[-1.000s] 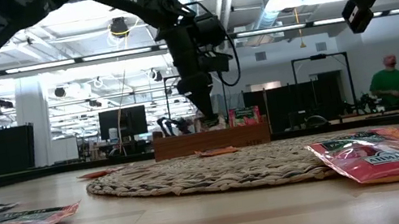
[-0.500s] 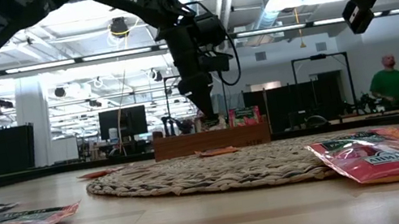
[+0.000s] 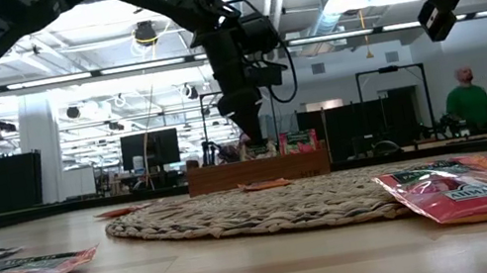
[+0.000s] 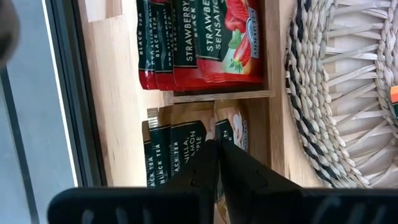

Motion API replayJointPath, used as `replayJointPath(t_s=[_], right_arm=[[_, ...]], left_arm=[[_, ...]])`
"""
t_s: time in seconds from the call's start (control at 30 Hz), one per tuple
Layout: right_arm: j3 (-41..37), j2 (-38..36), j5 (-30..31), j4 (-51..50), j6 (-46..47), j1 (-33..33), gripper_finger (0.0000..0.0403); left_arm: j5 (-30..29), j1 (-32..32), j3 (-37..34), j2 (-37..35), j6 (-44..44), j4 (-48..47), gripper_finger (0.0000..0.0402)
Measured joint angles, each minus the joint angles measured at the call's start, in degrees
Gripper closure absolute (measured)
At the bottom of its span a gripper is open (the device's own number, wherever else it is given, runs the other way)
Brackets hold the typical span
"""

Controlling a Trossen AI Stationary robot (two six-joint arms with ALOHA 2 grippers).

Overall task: Pick & Place Tea
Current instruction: Put the brown tea bag into the middle section of the brown wooden organizer

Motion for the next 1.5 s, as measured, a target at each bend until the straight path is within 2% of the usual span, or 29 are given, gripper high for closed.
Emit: replayJointPath(t_s=[0.33,0.63,1.5], right_arm=[[0.0,0.0,0.0,0.0,0.0,0.0,0.0324],[0.0,0.0,-0.3,0.0,0.0,0.0,0.0324],[0.0,0.0,-0.5,0.0,3.0,0.1,0.0324]], left_arm=[[-0.1,0.0,0.0,0.0,-0.4,-0.2,0.0386],[-3.0,-0.2,0.0,0.0,-2.2,-0.2,0.0386],[-1.2,-0.2,0.0,0.0,-3.7,-2.0,0.0386]])
